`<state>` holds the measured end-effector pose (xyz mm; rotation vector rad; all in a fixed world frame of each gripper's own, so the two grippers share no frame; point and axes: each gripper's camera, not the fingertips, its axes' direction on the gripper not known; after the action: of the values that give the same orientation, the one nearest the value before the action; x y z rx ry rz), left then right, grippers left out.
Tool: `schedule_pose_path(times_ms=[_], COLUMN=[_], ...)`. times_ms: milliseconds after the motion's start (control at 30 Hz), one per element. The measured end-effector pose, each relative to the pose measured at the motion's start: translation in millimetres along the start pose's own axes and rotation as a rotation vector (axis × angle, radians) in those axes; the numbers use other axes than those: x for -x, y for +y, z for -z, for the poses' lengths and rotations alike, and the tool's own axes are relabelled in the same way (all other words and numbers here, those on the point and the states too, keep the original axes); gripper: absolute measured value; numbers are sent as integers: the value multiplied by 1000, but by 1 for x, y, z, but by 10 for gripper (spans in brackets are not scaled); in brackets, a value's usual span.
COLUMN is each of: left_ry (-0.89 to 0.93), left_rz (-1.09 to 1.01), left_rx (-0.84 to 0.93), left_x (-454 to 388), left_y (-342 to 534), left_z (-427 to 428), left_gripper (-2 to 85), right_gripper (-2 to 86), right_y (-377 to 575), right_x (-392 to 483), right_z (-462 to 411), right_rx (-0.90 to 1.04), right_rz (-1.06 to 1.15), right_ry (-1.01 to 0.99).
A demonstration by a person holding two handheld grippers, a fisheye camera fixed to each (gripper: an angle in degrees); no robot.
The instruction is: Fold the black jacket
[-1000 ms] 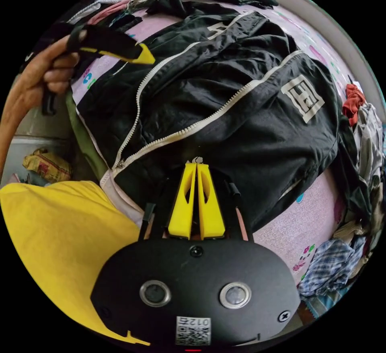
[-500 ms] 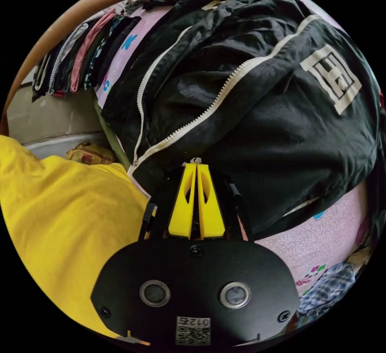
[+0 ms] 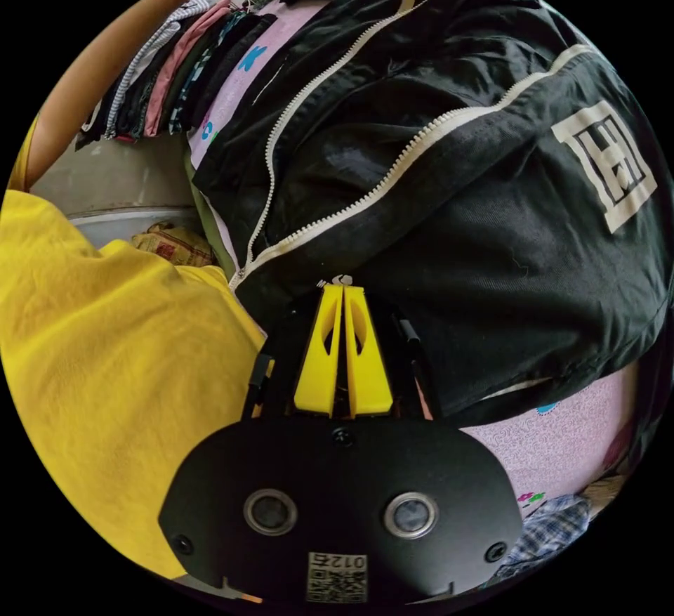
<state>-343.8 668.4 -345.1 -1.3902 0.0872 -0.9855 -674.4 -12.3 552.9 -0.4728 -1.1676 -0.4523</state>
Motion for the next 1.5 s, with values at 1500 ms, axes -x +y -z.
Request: schedule_pose_path(times_ms=[1500], left_ry=[-323], left_rz=[151], left_rx=[160], left_x=[-234], left_y=[202], left_z=[72], left_gripper=[56], right_gripper=[4], right_y=[-210], right_x=[78], right_z=[462], right_rx=[-560], right_rz=[-480], right_ry=[-171])
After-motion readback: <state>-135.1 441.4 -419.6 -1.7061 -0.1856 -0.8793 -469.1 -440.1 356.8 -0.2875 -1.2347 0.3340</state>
